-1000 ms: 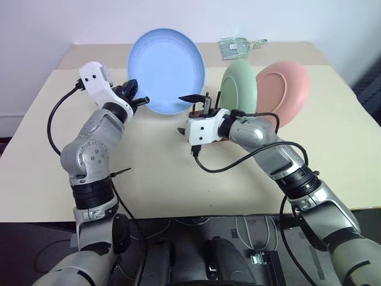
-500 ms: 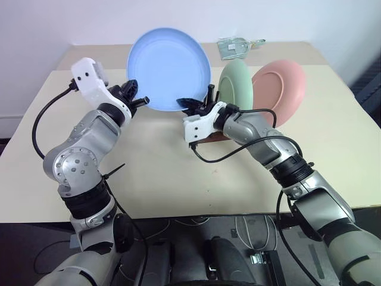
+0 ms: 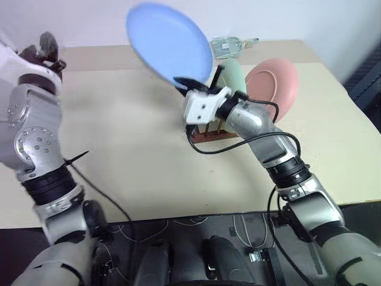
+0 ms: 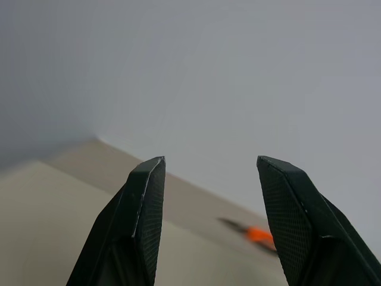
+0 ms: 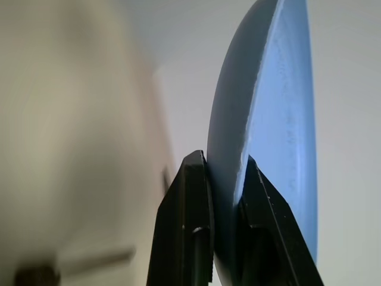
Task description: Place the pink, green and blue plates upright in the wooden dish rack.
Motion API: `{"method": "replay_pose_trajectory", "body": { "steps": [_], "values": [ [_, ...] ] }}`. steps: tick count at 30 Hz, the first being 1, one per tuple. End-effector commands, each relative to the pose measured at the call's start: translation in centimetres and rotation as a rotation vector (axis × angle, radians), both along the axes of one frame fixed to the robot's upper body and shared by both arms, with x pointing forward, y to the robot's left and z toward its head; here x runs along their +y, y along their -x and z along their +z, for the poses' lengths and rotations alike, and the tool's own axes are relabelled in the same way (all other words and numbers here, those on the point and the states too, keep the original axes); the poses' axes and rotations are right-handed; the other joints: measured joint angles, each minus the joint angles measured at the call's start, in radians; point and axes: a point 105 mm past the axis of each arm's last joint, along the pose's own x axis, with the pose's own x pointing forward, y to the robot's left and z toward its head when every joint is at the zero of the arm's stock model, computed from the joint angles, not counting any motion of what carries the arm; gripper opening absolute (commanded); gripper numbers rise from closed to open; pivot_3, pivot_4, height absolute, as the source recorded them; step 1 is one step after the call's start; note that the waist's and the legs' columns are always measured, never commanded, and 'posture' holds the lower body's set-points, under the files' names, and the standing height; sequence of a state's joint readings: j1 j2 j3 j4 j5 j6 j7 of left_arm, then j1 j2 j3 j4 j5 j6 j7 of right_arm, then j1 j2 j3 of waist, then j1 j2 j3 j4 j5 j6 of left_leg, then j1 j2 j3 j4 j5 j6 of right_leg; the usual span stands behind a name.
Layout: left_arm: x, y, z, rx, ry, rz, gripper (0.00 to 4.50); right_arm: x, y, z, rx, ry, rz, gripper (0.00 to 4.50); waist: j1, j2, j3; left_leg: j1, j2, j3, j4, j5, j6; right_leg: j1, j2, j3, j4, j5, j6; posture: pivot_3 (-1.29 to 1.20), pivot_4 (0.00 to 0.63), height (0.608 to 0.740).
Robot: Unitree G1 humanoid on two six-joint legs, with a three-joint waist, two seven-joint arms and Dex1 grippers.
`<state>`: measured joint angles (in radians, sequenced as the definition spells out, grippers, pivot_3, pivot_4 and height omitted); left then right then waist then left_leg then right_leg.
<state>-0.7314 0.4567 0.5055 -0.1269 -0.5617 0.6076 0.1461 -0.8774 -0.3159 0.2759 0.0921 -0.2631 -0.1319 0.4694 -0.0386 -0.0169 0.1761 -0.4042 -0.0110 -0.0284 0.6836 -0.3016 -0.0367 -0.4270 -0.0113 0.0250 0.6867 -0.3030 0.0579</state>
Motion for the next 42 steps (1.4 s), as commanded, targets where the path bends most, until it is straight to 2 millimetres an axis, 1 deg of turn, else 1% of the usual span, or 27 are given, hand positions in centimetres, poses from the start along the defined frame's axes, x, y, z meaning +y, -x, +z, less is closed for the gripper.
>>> {"method": "replay_pose_trajectory", "body": {
  "steps": [1, 2, 4, 6, 8, 9, 11, 12, 17, 22, 26, 31, 33, 34, 36, 37, 40, 42],
  "values": [
    [-2.3, -0.6, -2.6, 0.068, -0.174, -0.112, 2.47, -1.1, 2.3, 3.6, 0.285, -0.321, 0.188, 0.00, 0.007, 0.000, 0.000, 0.000, 0.000, 0.000, 0.001, 0.000, 0.000, 0.001, -0.001, 0.000, 0.000, 0.000, 0.000, 0.00, 0.150, 0.740],
    [-3.5, -0.6, -4.0, 0.104, -0.235, -0.166, 2.47, -1.6, 2.5, 3.9, 0.413, -0.428, 0.236, 0.00, 0.013, 0.000, 0.000, 0.000, 0.000, 0.000, 0.001, 0.000, 0.001, 0.001, -0.001, 0.000, 0.000, 0.000, -0.001, 0.00, 0.150, 0.740],
    [-5.6, -0.5, -6.4, 0.156, -0.295, -0.274, 2.47, -2.4, 2.8, 4.0, 0.622, -0.570, 0.301, 0.00, 0.026, 0.000, 0.000, 0.000, 0.000, 0.000, 0.001, 0.000, 0.001, 0.001, -0.001, -0.001, 0.000, 0.001, -0.002, 0.00, 0.150, 0.740],
    [-8.3, 0.3, -8.8, 0.178, -0.337, -0.425, 2.47, -3.3, 3.1, 3.8, 0.756, -0.666, 0.321, 0.00, 0.029, 0.000, 0.000, -0.001, 0.000, -0.001, 0.001, 0.000, 0.002, 0.001, -0.002, -0.001, 0.000, 0.002, -0.002, 0.00, 0.150, 0.740],
    [-10.0, 1.1, -10.6, 0.200, -0.383, -0.527, 2.47, -3.9, 3.1, 3.5, 0.845, -0.740, 0.312, 0.00, 0.026, 0.000, 0.000, -0.001, 0.000, -0.001, 0.001, -0.002, 0.006, 0.001, -0.003, -0.001, 0.000, 0.002, -0.003, 0.00, 0.150, 0.740],
    [-11.0, 1.7, -11.8, 0.227, -0.433, -0.588, 2.47, -4.2, 2.9, 3.1, 0.897, -0.788, 0.292, 0.00, 0.025, 0.000, 0.000, -0.001, 0.000, -0.001, 0.000, -0.002, 0.006, 0.000, -0.003, -0.001, 0.000, 0.002, -0.003, 0.00, 0.150, 0.740],
    [-12.9, 3.3, -13.8, 0.261, -0.517, -0.730, 2.47, -4.8, 2.7, 2.4, 0.934, -0.825, 0.240, 0.00, 0.020, 0.002, -0.001, -0.001, 0.000, -0.001, -0.001, -0.002, 0.007, -0.001, -0.002, -0.001, 0.000, 0.002, -0.003, 0.00, 0.150, 0.740],
    [-13.5, 3.8, -14.3, 0.267, -0.537, -0.779, 2.47, -4.9, 2.7, 2.1, 0.945, -0.831, 0.225, 0.00, 0.018, 0.003, -0.002, -0.001, 0.000, -0.001, -0.002, -0.002, 0.007, -0.002, -0.002, -0.001, 0.000, 0.002, -0.004, 0.00, 0.150, 0.740],
    [-14.8, 5.1, -14.6, 0.257, -0.531, -0.892, 2.47, -5.2, 2.5, 1.2, 0.988, -0.825, 0.174, 0.00, 0.019, 0.004, -0.002, -0.001, 0.000, 0.000, -0.002, -0.001, 0.008, -0.002, -0.002, -0.001, 0.001, 0.002, -0.004, 0.00, 0.150, 0.740],
    [-15.2, 5.1, -14.8, 0.267, -0.560, -0.898, 2.47, -5.3, 2.0, 0.1, 1.024, -0.823, 0.120, 0.00, 0.020, 0.004, -0.002, -0.001, 0.000, 0.000, -0.002, -0.001, 0.009, -0.002, -0.002, -0.001, 0.001, 0.003, -0.004, 0.00, 0.150, 0.740],
    [-15.6, 5.2, -14.6, 0.257, -0.556, -0.906, 2.47, -5.8, 1.1, -0.8, 1.024, -0.819, 0.053, 0.00, 0.020, 0.004, -0.002, -0.002, 0.000, 0.000, -0.002, -0.001, 0.009, -0.002, -0.002, -0.001, 0.001, 0.003, -0.004, 0.00, 0.150, 0.740],
    [-15.8, 5.2, -14.6, 0.255, -0.557, -0.904, 2.47, -5.7, 0.6, -1.5, 1.056, -0.815, 0.052, 0.00, 0.020, 0.004, -0.002, -0.002, 0.000, 0.000, -0.002, -0.001, 0.009, -0.002, -0.002, -0.001, 0.001, 0.003, -0.004, 0.00, 0.150, 0.740],
    [-15.8, 5.2, -14.6, 0.254, -0.557, -0.905, 2.54, -5.7, 0.4, -1.7, 1.043, -0.804, 0.031, 0.82, 0.020, 0.004, -0.002, -0.002, 0.000, 0.000, -0.002, -0.001, 0.009, -0.002, -0.002, -0.001, 0.001, 0.003, -0.004, 0.00, 0.150, 0.740],
    [-15.9, 5.2, -14.6, 0.253, -0.556, -0.905, 2.54, -5.8, 0.3, -1.4, 1.028, -0.805, 0.032, 1.08, 0.020, 0.004, -0.002, -0.002, 0.000, 0.000, -0.002, -0.001, 0.009, -0.002, -0.002, -0.001, 0.001, 0.003, -0.004, 0.00, 0.150, 0.740],
    [-15.9, 5.3, -14.6, 0.253, -0.551, -0.905, 2.54, -5.7, 0.2, -0.9, 1.007, -0.807, 0.040, 2.07, 0.020, 0.004, -0.002, -0.002, 0.000, 0.000, -0.002, -0.001, 0.009, -0.002, -0.002, -0.001, 0.001, 0.003, -0.004, 0.00, 0.150, 0.740],
    [-15.9, 5.3, -14.6, 0.253, -0.551, -0.903, 2.54, -5.7, 0.3, -0.5, 0.969, -0.779, 0.039, 2.51, 0.021, 0.004, -0.002, -0.002, 0.000, 0.000, -0.002, -0.001, 0.009, -0.002, -0.002, -0.001, 0.001, 0.003, -0.004, 0.00, 0.150, 0.740],
    [-15.9, 5.4, -14.6, 0.255, -0.552, -0.901, 2.54, -5.9, 0.5, 0.4, 0.835, -0.657, -0.008, 2.51, 0.021, 0.004, -0.002, -0.002, 0.000, 0.000, -0.001, -0.001, 0.009, -0.002, -0.002, -0.001, 0.001, 0.003, -0.004, 0.00, 0.150, 0.740],
    [-16.0, 5.4, -14.6, 0.255, -0.551, -0.903, 2.54, -6.2, 0.9, 1.3, 0.730, -0.574, -0.020, 2.51, 0.022, 0.004, -0.002, -0.002, 0.000, 0.000, -0.001, -0.001, 0.009, -0.002, -0.001, -0.001, 0.001, 0.003, -0.004, 0.00, 0.150, 0.740]
  ]
}}
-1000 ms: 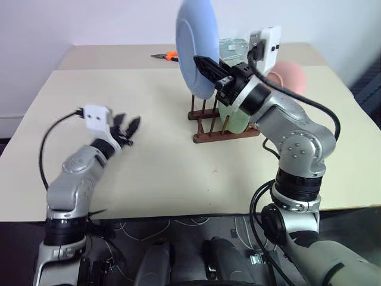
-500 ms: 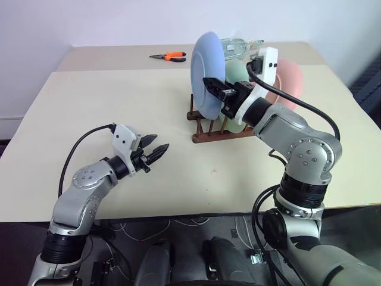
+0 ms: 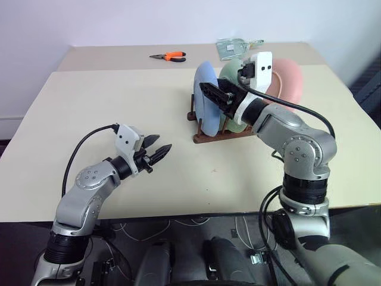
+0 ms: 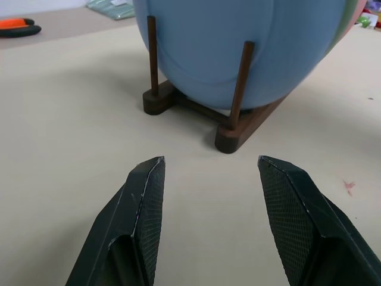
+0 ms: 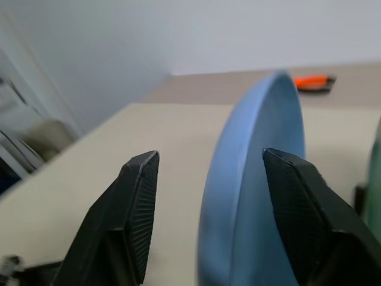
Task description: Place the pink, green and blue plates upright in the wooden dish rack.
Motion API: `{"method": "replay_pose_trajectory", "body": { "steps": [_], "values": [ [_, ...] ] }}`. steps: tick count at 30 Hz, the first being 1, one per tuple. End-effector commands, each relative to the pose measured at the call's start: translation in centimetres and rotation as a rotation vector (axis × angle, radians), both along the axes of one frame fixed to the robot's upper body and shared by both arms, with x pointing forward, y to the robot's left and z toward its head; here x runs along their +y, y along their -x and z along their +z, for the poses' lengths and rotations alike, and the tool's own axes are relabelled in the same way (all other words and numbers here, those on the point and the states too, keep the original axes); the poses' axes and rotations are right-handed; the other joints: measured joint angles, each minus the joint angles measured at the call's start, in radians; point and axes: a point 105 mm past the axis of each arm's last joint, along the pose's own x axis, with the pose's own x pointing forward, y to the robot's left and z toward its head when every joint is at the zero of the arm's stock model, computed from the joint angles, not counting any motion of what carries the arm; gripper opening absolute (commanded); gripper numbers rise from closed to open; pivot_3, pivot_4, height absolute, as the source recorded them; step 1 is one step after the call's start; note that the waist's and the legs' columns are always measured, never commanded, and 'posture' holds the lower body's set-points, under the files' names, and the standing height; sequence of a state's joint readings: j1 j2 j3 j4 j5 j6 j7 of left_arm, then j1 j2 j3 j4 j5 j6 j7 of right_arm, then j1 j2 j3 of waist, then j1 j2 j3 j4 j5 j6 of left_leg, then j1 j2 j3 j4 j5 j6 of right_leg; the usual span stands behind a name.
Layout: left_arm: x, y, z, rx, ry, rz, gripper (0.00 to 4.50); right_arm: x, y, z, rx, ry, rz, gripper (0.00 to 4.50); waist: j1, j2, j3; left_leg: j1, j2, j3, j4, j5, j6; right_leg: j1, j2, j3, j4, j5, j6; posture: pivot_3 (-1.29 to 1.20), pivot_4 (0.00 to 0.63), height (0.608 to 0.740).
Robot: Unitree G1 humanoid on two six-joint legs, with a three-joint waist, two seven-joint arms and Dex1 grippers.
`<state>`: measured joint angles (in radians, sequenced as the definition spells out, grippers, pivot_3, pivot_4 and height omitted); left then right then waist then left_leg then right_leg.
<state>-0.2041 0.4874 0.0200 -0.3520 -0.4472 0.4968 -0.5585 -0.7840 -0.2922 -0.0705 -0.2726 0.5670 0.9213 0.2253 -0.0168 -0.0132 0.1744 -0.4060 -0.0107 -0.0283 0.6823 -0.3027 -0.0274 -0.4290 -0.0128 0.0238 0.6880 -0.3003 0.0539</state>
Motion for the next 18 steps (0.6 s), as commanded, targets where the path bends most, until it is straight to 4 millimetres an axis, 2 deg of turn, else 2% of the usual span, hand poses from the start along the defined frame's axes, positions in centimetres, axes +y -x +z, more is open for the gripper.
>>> {"method": "replay_pose_trajectory", "body": {
  "steps": [1, 4, 7, 8, 9, 10, 12, 13, 15, 18],
  "values": [
    [-0.4, 0.4, 1.1, -0.043, 0.006, -0.014, 2.54, 0.1, 1.5, 3.3, -0.221, 0.102, 0.029, 2.51, 0.000, 0.000, 0.000, 0.000, 0.000, 0.000, 0.000, 0.000, 0.000, 0.000, 0.000, 0.000, 0.000, 0.000, 0.000, 0.00, 0.150, 0.740],
    [-0.6, 0.4, 1.2, -0.043, 0.010, -0.019, 2.54, -1.0, 3.1, 5.2, -0.359, 0.180, 0.059, 2.51, 0.001, 0.000, 0.000, 0.000, 0.000, 0.000, 0.000, 0.000, 0.000, 0.000, 0.000, 0.000, 0.000, 0.000, 0.000, 0.00, 0.150, 0.740],
    [-0.9, 0.5, 1.1, -0.040, 0.005, -0.036, 2.54, -3.2, 3.8, 6.8, -0.403, 0.166, 0.050, 2.51, 0.003, 0.000, 0.000, 0.000, 0.000, 0.000, 0.000, 0.000, 0.000, 0.000, 0.000, 0.000, -0.001, 0.000, 0.000, 0.00, 0.150, 0.740],
    [-1.1, 0.6, 1.0, -0.035, -0.003, -0.056, 2.54, -5.2, 3.2, 7.1, -0.395, 0.179, -0.023, 2.00, 0.003, 0.000, 0.000, 0.000, 0.000, 0.000, 0.000, 0.000, 0.000, 0.001, 0.000, 0.000, -0.001, 0.000, 0.000, 0.00, 0.150, 0.740],
    [-1.5, 0.8, 0.8, -0.032, -0.016, -0.085, 2.54, -7.5, 2.7, 7.3, -0.389, 0.205, -0.106, 1.75, 0.007, 0.000, 0.000, 0.000, 0.000, 0.000, 0.001, 0.000, 0.001, 0.001, 0.000, 0.000, -0.001, 0.000, 0.000, 0.00, 0.150, 0.740],
    [-1.9, 1.0, 0.8, -0.030, -0.027, -0.112, 2.54, -9.6, 2.4, 7.4, -0.380, 0.226, -0.178, 1.28, 0.009, 0.000, 0.000, 0.000, 0.000, 0.000, 0.001, 0.000, 0.001, 0.002, 0.000, 0.000, -0.001, 0.000, 0.000, 0.00, 0.150, 0.740],
    [-2.9, 1.7, 0.6, -0.026, -0.051, -0.187, 2.54, -13.6, 1.8, 7.0, -0.351, 0.296, -0.323, 0.27, 0.013, 0.000, 0.000, 0.000, 0.000, 0.000, 0.001, 0.000, 0.002, 0.003, -0.001, 0.000, -0.003, 0.001, 0.001, 0.00, 0.150, 0.740],
    [-3.4, 2.1, 0.6, -0.025, -0.061, -0.228, 2.54, -15.2, 1.6, 6.5, -0.331, 0.335, -0.375, 0.03, 0.013, 0.000, 0.000, 0.000, 0.000, 0.000, 0.001, 0.000, 0.003, 0.003, -0.001, 0.000, -0.004, 0.001, 0.001, 0.00, 0.150, 0.740],
    [-4.3, 3.0, 0.5, -0.022, -0.079, -0.313, 2.54, -17.7, 1.2, 5.1, -0.293, 0.450, -0.464, 0.03, 0.009, 0.000, 0.000, 0.000, 0.000, 0.001, 0.001, -0.001, 0.004, 0.003, -0.001, 0.000, -0.005, 0.001, 0.001, 0.00, 0.150, 0.740],
    [-5.3, 3.8, 0.5, -0.025, -0.104, -0.395, 2.54, -19.0, 0.9, 3.1, -0.249, 0.533, -0.478, 0.03, -0.002, 0.002, 0.000, 0.001, 0.000, 0.002, 0.000, -0.001, 0.004, 0.003, 0.000, 0.001, -0.004, 0.001, 0.001, 0.00, 0.150, 0.740]
  ]
}}
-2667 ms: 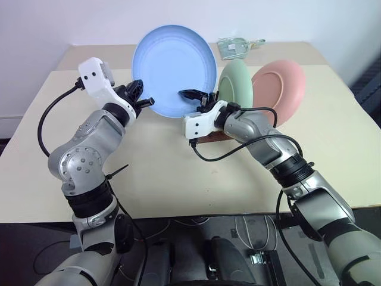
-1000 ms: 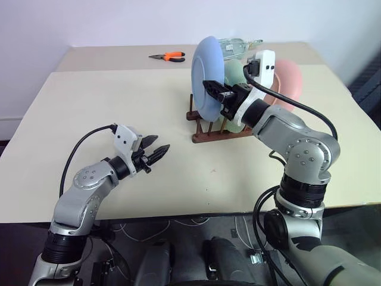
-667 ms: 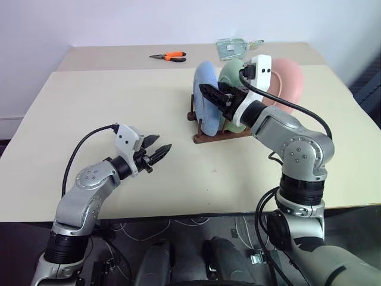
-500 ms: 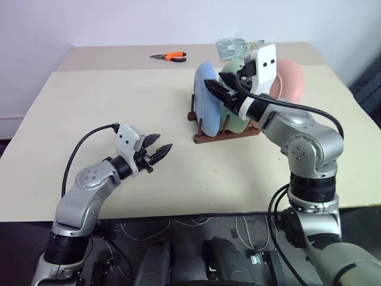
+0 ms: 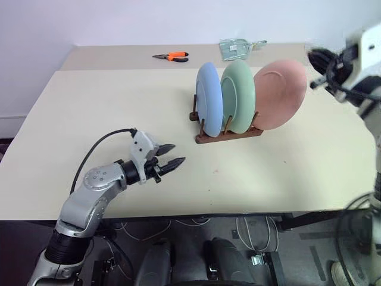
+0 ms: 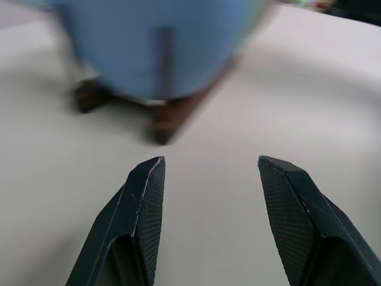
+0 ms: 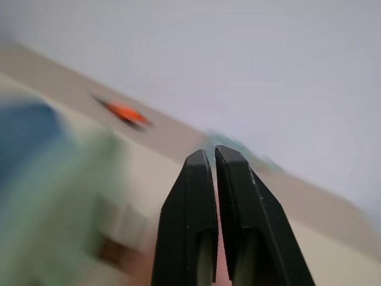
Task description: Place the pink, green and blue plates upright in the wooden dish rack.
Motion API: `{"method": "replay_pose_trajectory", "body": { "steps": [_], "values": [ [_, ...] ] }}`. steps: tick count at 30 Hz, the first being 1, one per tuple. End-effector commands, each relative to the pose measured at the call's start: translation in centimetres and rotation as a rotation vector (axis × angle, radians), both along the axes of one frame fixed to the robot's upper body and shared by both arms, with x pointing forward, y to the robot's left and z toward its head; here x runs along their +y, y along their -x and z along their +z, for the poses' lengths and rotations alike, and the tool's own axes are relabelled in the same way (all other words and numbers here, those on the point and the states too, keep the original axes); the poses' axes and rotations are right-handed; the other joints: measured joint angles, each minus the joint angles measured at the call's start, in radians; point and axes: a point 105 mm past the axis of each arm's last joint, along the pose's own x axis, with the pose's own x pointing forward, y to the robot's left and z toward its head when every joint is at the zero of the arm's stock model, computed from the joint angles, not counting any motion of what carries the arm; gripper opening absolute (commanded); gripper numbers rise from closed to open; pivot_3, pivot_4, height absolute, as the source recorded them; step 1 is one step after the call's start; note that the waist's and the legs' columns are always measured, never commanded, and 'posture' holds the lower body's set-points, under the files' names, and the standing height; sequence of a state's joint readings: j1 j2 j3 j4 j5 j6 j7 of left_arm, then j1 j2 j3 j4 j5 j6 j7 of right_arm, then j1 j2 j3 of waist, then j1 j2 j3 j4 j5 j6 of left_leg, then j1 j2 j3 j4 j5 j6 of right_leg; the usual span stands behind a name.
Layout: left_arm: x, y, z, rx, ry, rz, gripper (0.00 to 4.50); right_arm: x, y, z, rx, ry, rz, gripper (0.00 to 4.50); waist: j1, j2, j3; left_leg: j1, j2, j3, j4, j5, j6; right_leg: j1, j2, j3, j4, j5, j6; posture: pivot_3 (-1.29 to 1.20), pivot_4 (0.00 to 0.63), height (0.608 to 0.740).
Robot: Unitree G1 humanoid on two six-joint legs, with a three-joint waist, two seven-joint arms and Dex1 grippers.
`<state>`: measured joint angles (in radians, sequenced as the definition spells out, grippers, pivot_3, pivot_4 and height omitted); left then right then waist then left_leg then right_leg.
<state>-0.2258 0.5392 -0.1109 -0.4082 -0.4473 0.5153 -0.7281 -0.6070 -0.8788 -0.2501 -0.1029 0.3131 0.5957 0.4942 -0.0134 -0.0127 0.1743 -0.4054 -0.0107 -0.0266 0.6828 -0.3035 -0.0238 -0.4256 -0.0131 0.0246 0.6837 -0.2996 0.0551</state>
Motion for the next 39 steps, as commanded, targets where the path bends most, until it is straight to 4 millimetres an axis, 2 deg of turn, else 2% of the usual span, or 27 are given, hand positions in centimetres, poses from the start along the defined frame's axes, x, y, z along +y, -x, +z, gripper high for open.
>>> {"method": "replay_pose_trajectory", "body": {
  "steps": [1, 4, 6, 9, 13, 18, 22, 25, 27, 31, 33, 36, 39],
  "values": [
    [-1.5, 1.2, 1.1, -0.053, -0.012, -0.118, 2.54, -0.5, -0.1, -0.4, -0.013, 0.091, -0.014, 0.03, -0.008, 0.002, 0.000, 0.001, 0.000, 0.001, 0.000, 0.000, 0.000, 0.000, 0.000, 0.001, 0.001, 0.000, 0.000, 0.00, 0.150, 0.740],
    [-2.2, 1.5, 1.4, -0.068, -0.005, -0.150, 2.54, -0.6, -1.2, -3.0, 0.046, 0.152, -0.005, 0.03, -0.008, 0.003, 0.000, 0.004, 0.001, 0.003, 0.000, 0.000, 0.000, 0.000, 0.002, 0.003, 0.003, 0.000, 0.000, 0.00, 0.150, 0.740],
    [-2.3, 1.4, 1.5, -0.073, -0.003, -0.148, 2.54, -0.4, -1.7, -3.9, 0.065, 0.161, 0.010, 0.03, -0.004, 0.003, 0.000, 0.004, 0.001, 0.003, 0.000, 0.000, 0.001, 0.001, 0.003, 0.003, 0.004, 0.000, -0.001, 0.00, 0.150, 0.740],
    [-2.3, 1.4, 1.3, -0.073, -0.009, -0.142, 2.54, 1.0, -2.0, -4.2, 0.068, 0.171, 0.077, 0.03, 0.000, 0.003, 0.000, 0.004, 0.001, 0.003, 0.000, 0.001, 0.001, 0.001, 0.002, 0.003, 0.004, 0.000, 0.000, 0.00, 0.150, 0.740],
    [-2.1, 1.6, 1.1, -0.070, -0.010, -0.119, 2.54, 2.7, -1.5, -3.4, 0.041, 0.148, 0.166, 0.03, 0.001, 0.003, 0.000, 0.004, 0.001, 0.003, 0.000, 0.000, 0.001, 0.001, 0.002, 0.003, 0.003, 0.000, 0.000, 0.00, 0.150, 0.740],
    [-2.1, 1.6, 0.9, -0.064, 0.000, -0.107, 2.54, 2.1, -0.8, -3.2, 0.048, 0.139, 0.148, 0.03, 0.004, 0.003, 0.000, 0.004, 0.001, 0.002, 0.001, 0.001, 0.001, 0.001, 0.002, 0.003, 0.003, 0.000, 0.000, 0.00, 0.150, 0.740],
    [-1.9, 1.1, 0.8, -0.074, 0.001, -0.085, 2.54, 0.0, -0.3, -4.2, 0.078, 0.130, 0.068, 0.03, 0.006, 0.003, 0.000, 0.003, 0.001, 0.002, 0.001, 0.000, 0.001, 0.002, 0.001, 0.002, 0.002, 0.001, 0.000, 0.00, 0.150, 0.740],
    [-0.1, -0.5, 0.3, -0.084, -0.025, 0.018, 2.54, -2.3, 0.5, -5.7, 0.124, 0.116, -0.005, 0.03, 0.005, 0.003, 0.000, 0.004, 0.001, 0.002, 0.001, 0.000, 0.001, 0.002, 0.002, 0.002, 0.003, 0.001, 0.000, 0.00, 0.150, 0.740],
    [1.8, -1.4, -0.4, -0.090, -0.060, 0.108, 2.54, -4.0, 1.5, -6.9, 0.166, 0.085, -0.028, 0.03, 0.004, 0.003, 0.000, 0.004, 0.001, 0.002, 0.001, 0.001, 0.001, 0.002, 0.002, 0.002, 0.003, 0.001, 0.000, 0.00, 0.150, 0.740],
    [7.1, -2.6, -1.8, -0.082, -0.127, 0.281, 2.54, -5.2, 3.5, -9.1, 0.245, 0.063, 0.011, 0.03, -0.003, 0.003, 0.000, 0.005, 0.001, 0.003, 0.000, 0.000, 0.001, 0.002, 0.002, 0.002, 0.003, 0.001, 0.000, 0.00, 0.150, 0.740],
    [9.3, -2.8, -2.1, -0.084, -0.155, 0.344, 2.54, -5.2, 4.1, -9.6, 0.270, 0.039, 0.050, 0.03, -0.005, 0.003, 0.000, 0.006, 0.001, 0.003, 0.000, 0.000, 0.001, 0.003, 0.002, 0.003, 0.003, 0.001, 0.000, 0.00, 0.150, 0.740],
    [12.1, -2.4, -1.7, -0.083, -0.153, 0.411, 2.54, -3.7, 4.6, -10.0, 0.298, 0.033, 0.155, 0.03, -0.003, 0.004, 0.001, 0.016, 0.002, 0.003, -0.002, 0.000, 0.001, 0.014, 0.002, 0.002, 0.001, 0.000, 0.000, 0.00, 0.150, 0.740],
    [13.4, -1.9, -1.9, -0.063, -0.153, 0.452, 2.54, -2.9, 4.5, -10.4, 0.303, 0.004, 0.199, 0.03, 0.000, 0.004, 0.001, 0.020, 0.002, 0.002, -0.001, 0.000, 0.002, 0.019, 0.001, 0.002, -0.001, 0.000, 0.000, 0.00, 0.150, 0.740]
  ]
}}
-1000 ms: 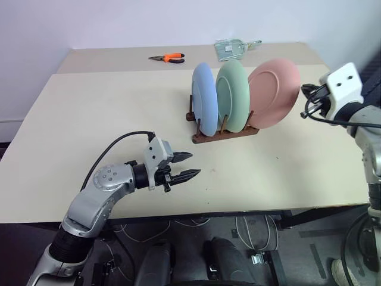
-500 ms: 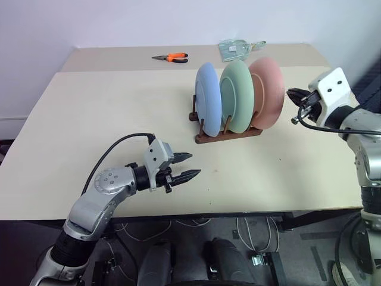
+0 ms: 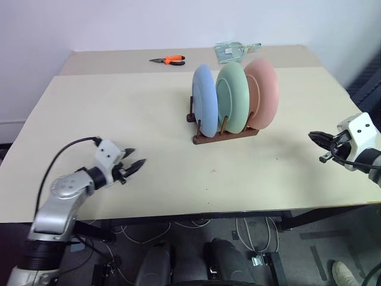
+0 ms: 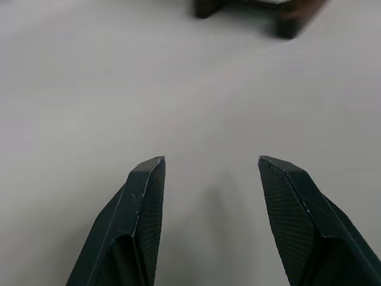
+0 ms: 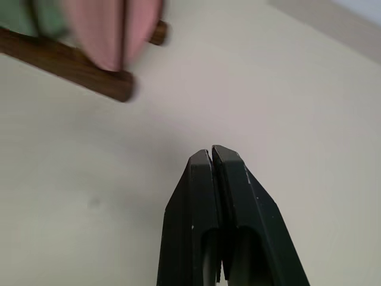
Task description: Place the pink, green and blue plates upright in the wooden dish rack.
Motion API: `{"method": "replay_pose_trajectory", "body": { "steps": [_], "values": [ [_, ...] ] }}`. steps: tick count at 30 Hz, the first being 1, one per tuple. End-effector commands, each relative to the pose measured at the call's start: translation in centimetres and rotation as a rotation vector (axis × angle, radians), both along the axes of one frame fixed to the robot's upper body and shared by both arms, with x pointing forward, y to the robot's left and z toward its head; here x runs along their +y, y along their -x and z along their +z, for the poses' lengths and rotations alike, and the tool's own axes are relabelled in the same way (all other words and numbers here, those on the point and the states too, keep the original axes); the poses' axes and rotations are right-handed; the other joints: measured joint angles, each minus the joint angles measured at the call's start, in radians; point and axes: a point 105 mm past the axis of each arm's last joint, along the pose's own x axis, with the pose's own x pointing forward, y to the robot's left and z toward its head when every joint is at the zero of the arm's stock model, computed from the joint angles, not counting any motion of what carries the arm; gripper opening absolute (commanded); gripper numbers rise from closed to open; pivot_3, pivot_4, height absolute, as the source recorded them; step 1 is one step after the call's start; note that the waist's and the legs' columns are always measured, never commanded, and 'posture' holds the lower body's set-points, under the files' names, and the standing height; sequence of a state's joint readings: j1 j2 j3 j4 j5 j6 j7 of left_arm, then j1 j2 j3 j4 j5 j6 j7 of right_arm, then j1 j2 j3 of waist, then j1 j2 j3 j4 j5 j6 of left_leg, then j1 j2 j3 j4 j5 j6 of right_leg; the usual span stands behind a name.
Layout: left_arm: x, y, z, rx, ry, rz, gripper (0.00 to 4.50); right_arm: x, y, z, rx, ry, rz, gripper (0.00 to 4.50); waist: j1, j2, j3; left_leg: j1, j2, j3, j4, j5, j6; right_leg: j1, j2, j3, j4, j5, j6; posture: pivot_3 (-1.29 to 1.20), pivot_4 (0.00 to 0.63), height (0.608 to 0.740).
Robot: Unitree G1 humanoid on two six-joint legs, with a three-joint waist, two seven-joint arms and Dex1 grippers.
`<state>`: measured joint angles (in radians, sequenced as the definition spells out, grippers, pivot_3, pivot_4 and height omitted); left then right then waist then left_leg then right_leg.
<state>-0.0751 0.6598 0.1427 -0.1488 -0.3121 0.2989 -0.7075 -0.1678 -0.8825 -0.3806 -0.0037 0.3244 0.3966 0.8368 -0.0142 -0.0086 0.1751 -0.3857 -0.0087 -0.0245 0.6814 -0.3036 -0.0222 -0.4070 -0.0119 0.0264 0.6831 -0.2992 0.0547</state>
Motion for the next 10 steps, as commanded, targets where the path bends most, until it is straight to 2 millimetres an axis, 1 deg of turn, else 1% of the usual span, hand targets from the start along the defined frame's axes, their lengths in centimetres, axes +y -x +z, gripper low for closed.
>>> {"method": "replay_pose_trajectory", "body": {
  "steps": [1, 5, 8, 10],
  "values": [
    [1.2, 0.5, 1.1, -0.033, 0.009, 0.031, 2.54, 1.5, 0.2, 1.4, -0.054, -0.008, 0.086, 0.03, 0.003, 0.000, 0.000, 0.000, 0.000, 0.000, 0.000, 0.000, 0.000, 0.000, 0.000, 0.000, 0.000, 0.000, 0.000, 0.00, 0.150, 0.740],
    [1.3, 1.5, 0.8, -0.014, 0.010, 0.035, 2.54, 2.4, 0.3, 0.5, -0.017, -0.005, 0.145, 0.03, 0.003, 0.000, 0.000, -0.001, 0.000, 0.000, 0.000, 0.000, 0.000, 0.001, -0.001, -0.001, -0.001, 0.000, 0.000, 0.00, 0.150, 0.740],
    [1.3, 2.1, 0.1, 0.002, -0.010, 0.040, 2.54, 2.9, -0.2, 0.4, -0.016, -0.013, 0.163, 0.03, 0.003, 0.000, 0.000, 0.000, 0.000, 0.000, 0.000, 0.000, 0.000, 0.001, -0.001, -0.001, -0.001, 0.000, 0.000, 0.00, 0.150, 0.740],
    [1.2, 2.1, 0.1, -0.003, -0.008, 0.048, 2.54, 3.1, -0.6, 0.4, -0.020, -0.012, 0.172, 0.03, 0.003, 0.000, 0.000, 0.000, 0.000, 0.000, 0.000, 0.000, 0.000, 0.001, -0.001, -0.001, -0.001, 0.000, 0.000, 0.00, 0.150, 0.740]
  ]
}}
